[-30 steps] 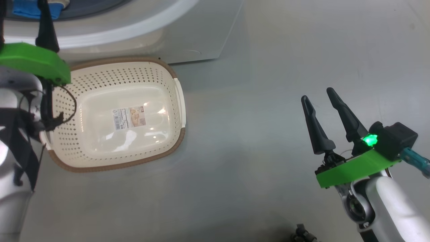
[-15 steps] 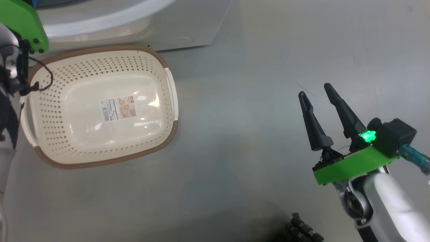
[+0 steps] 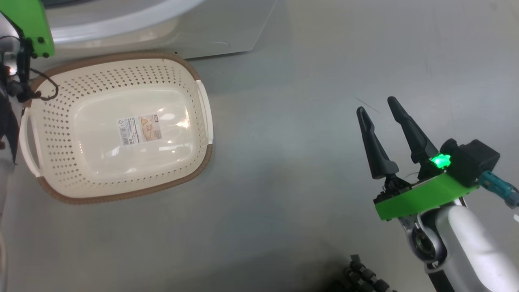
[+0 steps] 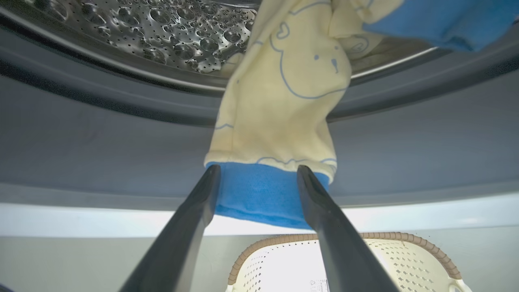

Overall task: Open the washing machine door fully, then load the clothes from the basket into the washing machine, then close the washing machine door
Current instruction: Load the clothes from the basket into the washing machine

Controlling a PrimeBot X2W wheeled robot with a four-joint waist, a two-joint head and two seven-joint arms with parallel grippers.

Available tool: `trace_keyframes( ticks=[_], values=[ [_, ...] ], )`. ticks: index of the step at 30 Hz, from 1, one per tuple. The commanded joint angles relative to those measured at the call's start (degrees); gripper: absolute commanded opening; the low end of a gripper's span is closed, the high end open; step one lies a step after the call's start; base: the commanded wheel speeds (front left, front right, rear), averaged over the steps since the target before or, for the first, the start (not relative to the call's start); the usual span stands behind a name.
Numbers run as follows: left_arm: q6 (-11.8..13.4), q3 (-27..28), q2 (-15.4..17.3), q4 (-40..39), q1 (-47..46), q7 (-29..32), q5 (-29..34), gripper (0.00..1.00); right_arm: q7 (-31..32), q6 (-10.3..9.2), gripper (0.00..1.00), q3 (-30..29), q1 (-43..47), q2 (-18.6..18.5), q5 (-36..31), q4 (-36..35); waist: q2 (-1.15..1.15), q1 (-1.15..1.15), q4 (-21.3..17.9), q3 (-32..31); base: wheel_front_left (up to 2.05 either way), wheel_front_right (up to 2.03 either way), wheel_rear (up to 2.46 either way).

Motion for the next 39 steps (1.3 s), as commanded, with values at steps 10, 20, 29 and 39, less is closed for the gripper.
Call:
trace_keyframes(
  ticks=[10,20,29,39],
  values=[
    [1.1,0.3,1.8,2.6,-3.9,4.5,-0.1,1.00,-0.5,-0.01,1.00,1.0,1.0,0.0,0.6,-1.4,0.00,0.00,-0.3,-0.1,0.00,0.00,0.00],
    [1.4,-0.4,1.7,4.6,-3.9,6.5,-0.7,0.18,-0.5,-0.01,1.00,1.1,1.0,-0.1,0.6,-1.7,0.00,0.00,-0.5,0.5,0.00,0.00,0.00],
    [0.4,-0.4,1.2,2.8,-3.4,0.5,-1.5,0.00,-0.5,-0.01,1.00,1.0,0.8,-0.2,0.6,-1.7,0.00,0.00,0.0,0.4,0.00,0.00,0.00],
    [-1.6,-0.5,0.0,1.2,-4.4,-9.8,-2.2,0.00,-0.5,-0.01,1.00,1.2,0.7,-0.2,0.7,-1.6,0.00,0.00,0.0,0.0,0.00,0.00,0.00]
  ],
)
